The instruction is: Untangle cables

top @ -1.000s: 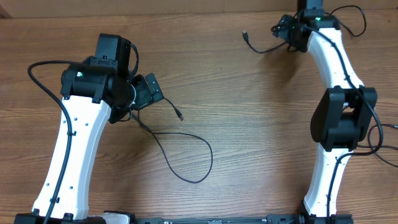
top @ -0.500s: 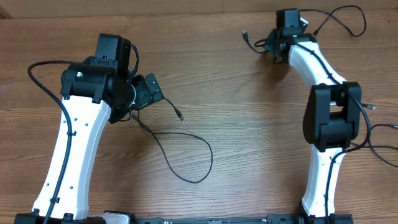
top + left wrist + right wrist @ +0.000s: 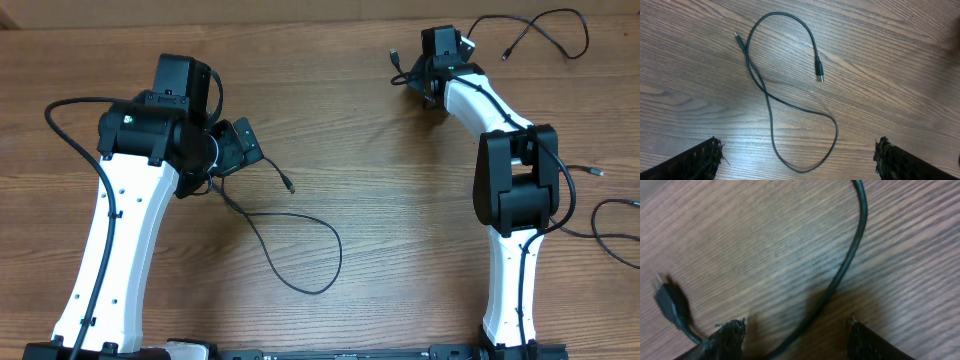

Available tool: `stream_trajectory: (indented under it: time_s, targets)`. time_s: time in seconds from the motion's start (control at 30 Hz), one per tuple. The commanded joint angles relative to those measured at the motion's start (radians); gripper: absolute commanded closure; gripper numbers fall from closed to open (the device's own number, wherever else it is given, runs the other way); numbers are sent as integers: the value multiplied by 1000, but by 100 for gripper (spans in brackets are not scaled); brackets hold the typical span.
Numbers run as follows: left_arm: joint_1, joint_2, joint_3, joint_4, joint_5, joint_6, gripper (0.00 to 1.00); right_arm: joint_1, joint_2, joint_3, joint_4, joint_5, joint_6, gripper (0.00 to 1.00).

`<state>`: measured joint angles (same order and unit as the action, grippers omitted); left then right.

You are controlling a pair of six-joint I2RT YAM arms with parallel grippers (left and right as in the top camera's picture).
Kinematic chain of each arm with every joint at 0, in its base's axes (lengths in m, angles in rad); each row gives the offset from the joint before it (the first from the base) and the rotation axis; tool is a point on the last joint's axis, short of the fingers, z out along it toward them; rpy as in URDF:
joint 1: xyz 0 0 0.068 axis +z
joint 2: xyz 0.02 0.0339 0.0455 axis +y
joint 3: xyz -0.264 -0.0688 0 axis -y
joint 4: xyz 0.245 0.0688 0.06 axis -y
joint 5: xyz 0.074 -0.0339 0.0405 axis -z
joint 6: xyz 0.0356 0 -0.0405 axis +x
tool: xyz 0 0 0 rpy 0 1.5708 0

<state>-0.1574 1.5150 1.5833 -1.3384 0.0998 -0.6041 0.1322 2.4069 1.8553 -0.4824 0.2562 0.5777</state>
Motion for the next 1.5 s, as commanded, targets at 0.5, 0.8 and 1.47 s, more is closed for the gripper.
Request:
stream_trajectory:
  time_s: [0.5, 0.8, 1.47]
  targets:
    - [-7, 3, 7, 1, -6, -13, 0, -40, 42, -5, -2, 249, -55, 74]
    - [-7, 3, 7, 1, -6, -13, 0, -138, 36, 7, -107, 325, -101, 66]
    - [-7, 3, 7, 1, -6, -13, 0, -340, -40, 275, -147, 107, -300, 0]
